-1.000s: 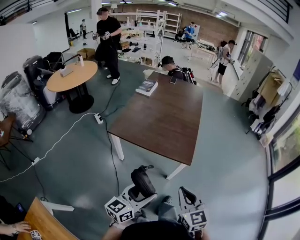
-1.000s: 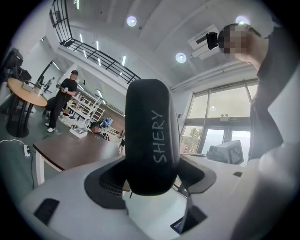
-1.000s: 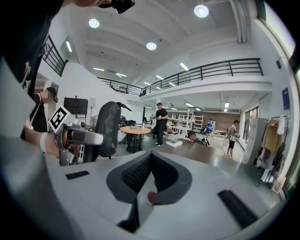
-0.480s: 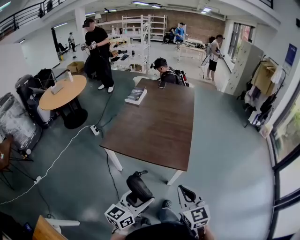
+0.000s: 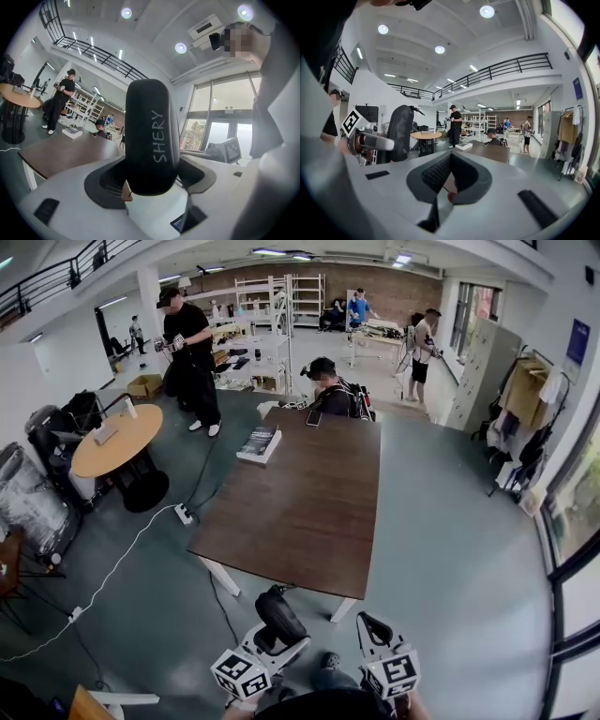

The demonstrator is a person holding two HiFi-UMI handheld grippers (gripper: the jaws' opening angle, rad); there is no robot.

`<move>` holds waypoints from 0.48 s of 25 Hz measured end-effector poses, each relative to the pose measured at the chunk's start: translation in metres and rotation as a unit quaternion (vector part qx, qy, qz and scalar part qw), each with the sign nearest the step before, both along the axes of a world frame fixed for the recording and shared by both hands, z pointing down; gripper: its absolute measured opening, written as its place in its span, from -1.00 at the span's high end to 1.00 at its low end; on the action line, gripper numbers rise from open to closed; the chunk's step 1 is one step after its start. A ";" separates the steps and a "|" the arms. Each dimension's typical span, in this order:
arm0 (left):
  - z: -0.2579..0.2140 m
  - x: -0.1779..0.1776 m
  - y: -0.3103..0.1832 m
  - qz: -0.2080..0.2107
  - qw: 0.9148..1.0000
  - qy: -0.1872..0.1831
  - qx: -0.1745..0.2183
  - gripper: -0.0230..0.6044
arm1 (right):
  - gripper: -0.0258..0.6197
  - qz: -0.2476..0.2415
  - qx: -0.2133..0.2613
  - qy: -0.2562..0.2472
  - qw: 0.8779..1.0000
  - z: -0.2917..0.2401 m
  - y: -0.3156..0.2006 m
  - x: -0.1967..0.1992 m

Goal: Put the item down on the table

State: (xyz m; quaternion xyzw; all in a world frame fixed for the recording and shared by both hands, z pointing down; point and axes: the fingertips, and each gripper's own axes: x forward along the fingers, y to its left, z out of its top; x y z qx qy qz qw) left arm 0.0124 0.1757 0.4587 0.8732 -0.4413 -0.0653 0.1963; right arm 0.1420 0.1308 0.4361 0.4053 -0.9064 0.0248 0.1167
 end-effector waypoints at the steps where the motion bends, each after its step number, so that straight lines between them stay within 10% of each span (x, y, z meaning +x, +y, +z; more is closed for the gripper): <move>1: 0.000 0.003 -0.007 -0.001 1.000 -0.001 0.000 -0.15 | 0.96 -0.001 0.001 -0.002 1.000 0.000 -0.007 0.003; 12: -0.013 0.040 -0.078 -0.005 1.000 -0.015 0.019 -0.15 | 0.96 0.008 0.005 -0.012 1.000 -0.009 -0.083 0.045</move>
